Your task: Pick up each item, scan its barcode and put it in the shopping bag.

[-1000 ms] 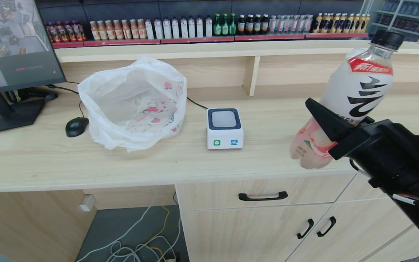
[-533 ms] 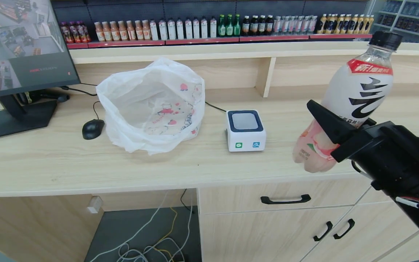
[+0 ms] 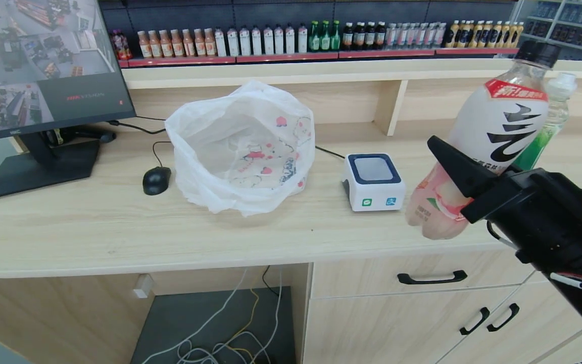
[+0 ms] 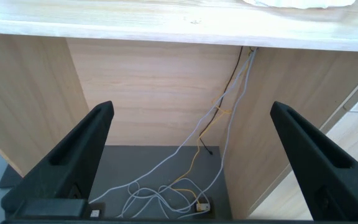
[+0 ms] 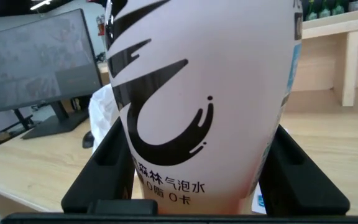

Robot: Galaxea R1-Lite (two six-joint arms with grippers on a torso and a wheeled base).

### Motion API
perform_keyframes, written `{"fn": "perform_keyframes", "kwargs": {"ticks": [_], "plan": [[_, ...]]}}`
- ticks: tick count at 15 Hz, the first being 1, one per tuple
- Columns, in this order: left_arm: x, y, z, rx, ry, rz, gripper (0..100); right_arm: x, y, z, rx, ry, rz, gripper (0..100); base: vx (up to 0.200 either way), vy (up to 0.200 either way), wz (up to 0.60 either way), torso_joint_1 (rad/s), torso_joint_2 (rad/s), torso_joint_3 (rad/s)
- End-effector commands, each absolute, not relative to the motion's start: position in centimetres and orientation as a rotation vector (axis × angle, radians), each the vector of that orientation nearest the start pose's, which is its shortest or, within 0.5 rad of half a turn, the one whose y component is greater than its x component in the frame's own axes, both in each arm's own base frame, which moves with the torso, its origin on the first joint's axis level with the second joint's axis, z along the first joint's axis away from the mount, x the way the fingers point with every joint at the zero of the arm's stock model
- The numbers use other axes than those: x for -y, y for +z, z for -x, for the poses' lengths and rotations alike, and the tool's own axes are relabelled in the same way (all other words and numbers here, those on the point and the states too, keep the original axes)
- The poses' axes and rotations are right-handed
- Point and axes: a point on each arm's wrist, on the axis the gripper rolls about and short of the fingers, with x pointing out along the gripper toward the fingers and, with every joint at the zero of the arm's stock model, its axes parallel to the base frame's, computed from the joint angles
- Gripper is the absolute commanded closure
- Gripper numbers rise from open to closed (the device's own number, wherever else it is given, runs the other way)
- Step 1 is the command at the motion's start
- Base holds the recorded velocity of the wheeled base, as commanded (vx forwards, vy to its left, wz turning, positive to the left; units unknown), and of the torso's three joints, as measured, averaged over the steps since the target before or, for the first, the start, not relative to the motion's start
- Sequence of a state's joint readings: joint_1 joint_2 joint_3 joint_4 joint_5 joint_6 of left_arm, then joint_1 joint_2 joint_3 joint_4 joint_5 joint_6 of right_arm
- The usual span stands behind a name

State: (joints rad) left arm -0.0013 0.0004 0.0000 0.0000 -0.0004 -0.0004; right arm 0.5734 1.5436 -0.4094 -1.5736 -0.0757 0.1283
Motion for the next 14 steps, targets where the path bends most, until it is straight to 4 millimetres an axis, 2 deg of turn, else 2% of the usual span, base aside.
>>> {"fn": "perform_keyframes", "kwargs": {"ticks": [1, 5, 8, 14], "plan": [[0.0, 7.5, 2.3, 0.0, 0.0, 0.002, 0, -12.4, 21.7, -19.4, 0.386, 0.524, -0.267, 100, 0.0, 0.0, 0.0, 0.0, 0.0, 0.0], [0.0, 7.5, 2.3, 0.0, 0.0, 0.0, 0, -13.0, 22.4, -19.8, 0.408, 0.609, -0.29, 100, 0.0, 0.0, 0.0, 0.0, 0.0, 0.0], [0.0, 7.5, 2.3, 0.0, 0.0, 0.0, 0, -13.7, 22.5, -21.5, 0.384, 0.639, -0.374, 100, 0.0, 0.0, 0.0, 0.0, 0.0, 0.0], [0.0, 7.5, 2.3, 0.0, 0.0, 0.0, 0, -15.6, 24.1, -24.6, 0.388, 0.702, -0.633, 100, 0.0, 0.0, 0.0, 0.0, 0.0, 0.0]]}}
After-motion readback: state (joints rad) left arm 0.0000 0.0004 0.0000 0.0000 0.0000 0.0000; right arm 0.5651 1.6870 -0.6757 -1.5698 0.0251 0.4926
